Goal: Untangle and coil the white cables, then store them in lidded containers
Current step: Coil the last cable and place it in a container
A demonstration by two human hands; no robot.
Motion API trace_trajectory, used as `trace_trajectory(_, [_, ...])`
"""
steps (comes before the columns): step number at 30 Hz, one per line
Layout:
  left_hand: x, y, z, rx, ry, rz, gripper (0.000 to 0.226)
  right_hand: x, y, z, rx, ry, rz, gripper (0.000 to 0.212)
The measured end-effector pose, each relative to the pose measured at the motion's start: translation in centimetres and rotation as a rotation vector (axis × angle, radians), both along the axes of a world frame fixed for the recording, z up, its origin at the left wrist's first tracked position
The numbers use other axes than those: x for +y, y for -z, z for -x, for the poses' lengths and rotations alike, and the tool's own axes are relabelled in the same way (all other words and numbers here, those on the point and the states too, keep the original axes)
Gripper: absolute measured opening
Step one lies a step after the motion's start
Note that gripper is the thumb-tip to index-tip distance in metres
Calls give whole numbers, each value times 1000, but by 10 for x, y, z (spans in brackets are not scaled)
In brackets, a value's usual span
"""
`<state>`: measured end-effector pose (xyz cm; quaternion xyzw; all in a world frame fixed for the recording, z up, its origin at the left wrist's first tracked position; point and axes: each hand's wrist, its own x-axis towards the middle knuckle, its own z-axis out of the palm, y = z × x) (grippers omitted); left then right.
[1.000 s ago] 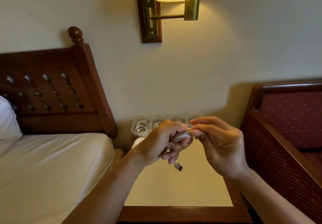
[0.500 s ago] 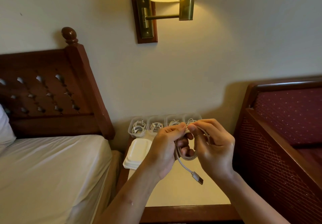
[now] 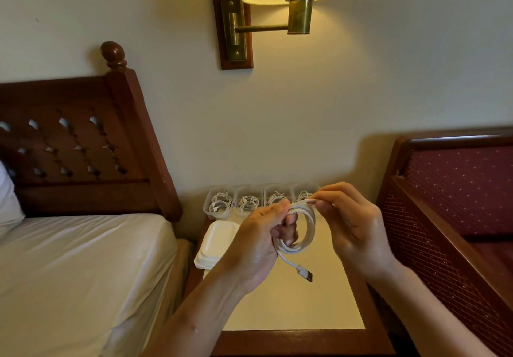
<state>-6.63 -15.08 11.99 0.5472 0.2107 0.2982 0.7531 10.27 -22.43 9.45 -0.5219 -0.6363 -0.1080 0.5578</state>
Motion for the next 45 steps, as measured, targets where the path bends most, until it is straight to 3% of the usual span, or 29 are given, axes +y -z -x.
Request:
trace_trajectory(4, [4,-4,8,39,93,-55,39,-3,-14,-26,-633,351,47,26])
trace_trajectory(7, [1,-5,4,47,130,-68,38,6,-16,-26,-677,428,112,43])
trace_trajectory(9, [1,-7,3,50,119,-92,38,12,-13,-20,-443,307,121,34])
trace_trajectory(13, [10,-11,5,103,58,-236,37,12,-17,-2,542,-73,280,24])
trace_trajectory(17, [14,-12,7,152,80,-295,37,7,-20,10,1013,-285,321,14])
trace_trajectory(20, [13,-14,7,177,86,-320,37,6,-21,13,1157,-343,343,11])
trace_trajectory(25, [17,-15,8,196,66,-311,43,5,-24,9,1177,-333,282,25])
trace_trajectory(28, [15,-17,4,196,56,-312,43,5,-23,11,1254,-398,417,37])
trace_trajectory(31, [14,-16,2,194,54,-302,45,3,-17,11,1205,-469,601,36])
trace_trajectory(36, [11,-9,-4,202,9,-304,44,-3,-7,18,1206,-582,552,38])
trace_trajectory(39, [12,-5,-7,181,-21,-259,50,-11,-7,19,1046,-629,566,48])
trace_trajectory(42, [14,-2,-8,171,-57,-216,47,-16,-9,20,880,-626,580,44])
trace_trajectory(45, [15,0,-7,182,-76,-200,40,-15,-4,25,747,-395,524,28])
